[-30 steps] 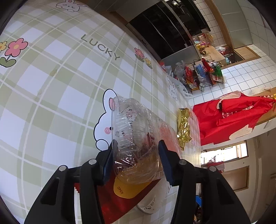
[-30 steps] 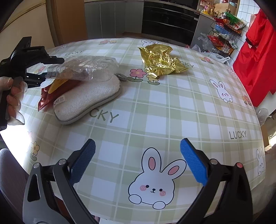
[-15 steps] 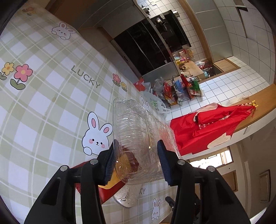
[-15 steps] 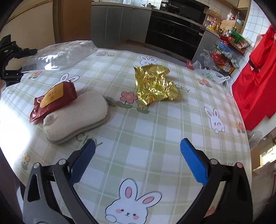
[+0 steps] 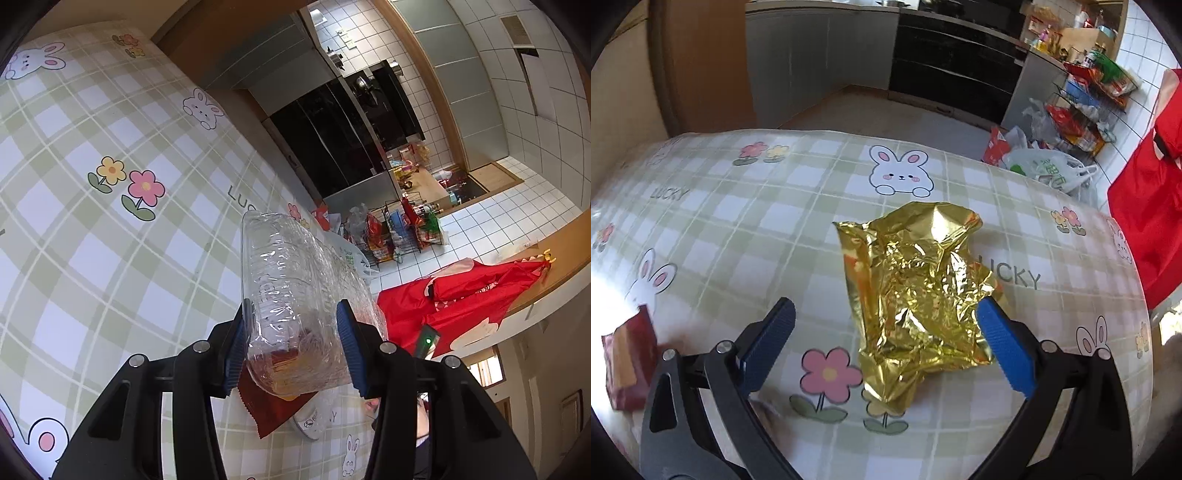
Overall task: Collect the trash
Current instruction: 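Lift the clear tray with the left gripper while the right gripper grasps the gold foil wrapper, then carry both items to the pink bin and open the right gripper to drop the gold foil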
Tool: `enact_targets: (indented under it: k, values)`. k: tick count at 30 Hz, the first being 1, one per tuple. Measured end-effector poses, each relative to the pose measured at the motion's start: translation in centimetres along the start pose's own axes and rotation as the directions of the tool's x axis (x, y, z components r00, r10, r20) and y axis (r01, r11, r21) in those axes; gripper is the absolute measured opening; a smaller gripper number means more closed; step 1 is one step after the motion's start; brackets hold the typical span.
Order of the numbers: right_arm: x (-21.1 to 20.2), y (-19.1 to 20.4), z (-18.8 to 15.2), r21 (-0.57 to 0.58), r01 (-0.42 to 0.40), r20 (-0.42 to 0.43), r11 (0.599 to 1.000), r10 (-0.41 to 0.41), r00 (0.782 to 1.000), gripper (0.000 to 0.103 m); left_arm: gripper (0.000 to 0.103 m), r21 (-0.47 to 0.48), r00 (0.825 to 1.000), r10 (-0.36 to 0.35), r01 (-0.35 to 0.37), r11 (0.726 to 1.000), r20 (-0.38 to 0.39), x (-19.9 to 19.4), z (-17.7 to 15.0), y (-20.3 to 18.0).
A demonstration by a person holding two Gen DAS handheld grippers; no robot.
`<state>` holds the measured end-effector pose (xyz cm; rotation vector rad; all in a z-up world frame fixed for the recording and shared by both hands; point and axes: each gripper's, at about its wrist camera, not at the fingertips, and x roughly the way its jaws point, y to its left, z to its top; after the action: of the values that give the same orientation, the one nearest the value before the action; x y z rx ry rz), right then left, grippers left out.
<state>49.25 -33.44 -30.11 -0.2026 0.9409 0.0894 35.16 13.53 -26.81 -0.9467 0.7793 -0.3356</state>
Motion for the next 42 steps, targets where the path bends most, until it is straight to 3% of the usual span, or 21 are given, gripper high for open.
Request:
enact_targets:
  k: [2,5,8,12,13,15,16,18,23,26,35,42]
  values:
    - [1.1,0.5,0.5,-0.017,0.044,-0.005,0.999,-0.044,0.999,0.097,0.045,-0.004,1.000,0.001,-0.001,1.000,-0.002,-0.1,0.0,0.3]
    - [3.5,1.2,0.7,-0.049,0.128,-0.076,0.991,-0.131,0.988,0.097,0.045,0.006,1.000,0.000,0.000,1.000,0.002,-0.4,0.2,0.4]
    - [4.2,-0.2,0.8,0.089,0.135,-0.093,0.987,-0.127,0.987,0.097,0.045,0.031,1.000,-0.009,0.009,0.999,0.001,-0.5,0.1,0.1]
    - [5.1,-1.9,0.3,0.226,0.091,-0.126,0.970,-0.064,0.990,0.094,0.045,0.056,1.000,-0.016,0.016,0.998,-0.001,-0.6,-0.2,-0.4]
    - [4.9,-2.1,0.2,0.233,0.090,-0.123,0.968,-0.062,0.990,0.090,0.045,0.060,1.000,-0.021,0.021,0.998,-0.001,-0.7,-0.3,-0.5]
    - [4.5,-2.2,0.0,0.224,0.083,-0.115,0.971,-0.058,0.992,0.069,0.045,0.068,1.000,-0.024,0.024,0.997,-0.001,-0.9,-0.6,-0.6]
    - [4.3,-2.2,0.0,0.218,0.067,-0.111,0.974,-0.043,0.993,0.066,0.045,0.072,1.000,-0.024,0.024,0.997,0.000,-0.9,-0.7,-0.7]
    - [3.6,-2.2,-0.2,0.196,0.057,-0.097,0.979,-0.038,0.995,0.051,0.045,0.076,1.000,-0.029,0.029,0.997,-0.001,-1.1,-0.9,-0.8]
    - [0.7,-1.7,-0.5,0.130,0.029,-0.050,0.991,-0.023,0.998,0.026,0.045,0.075,0.999,-0.046,0.047,0.996,-0.006,-1.4,-1.7,-1.3]
    - [-1.5,-1.3,-1.0,0.066,0.028,-0.018,0.997,-0.027,0.999,0.017,0.045,0.074,0.999,-0.053,0.053,0.996,-0.005,-2.0,-2.3,-1.8]
    - [-9.0,0.6,-3.6,-0.083,0.009,0.089,0.997,-0.001,0.996,0.016,0.045,0.082,0.999,-0.041,0.040,0.996,0.021,-5.4,-4.8,-2.1]
    - [-15.6,3.4,-7.6,-0.180,0.014,0.178,0.984,0.019,0.984,0.016,0.045,0.105,0.998,-0.006,-0.001,0.994,0.066,-9.0,-7.1,-2.4]
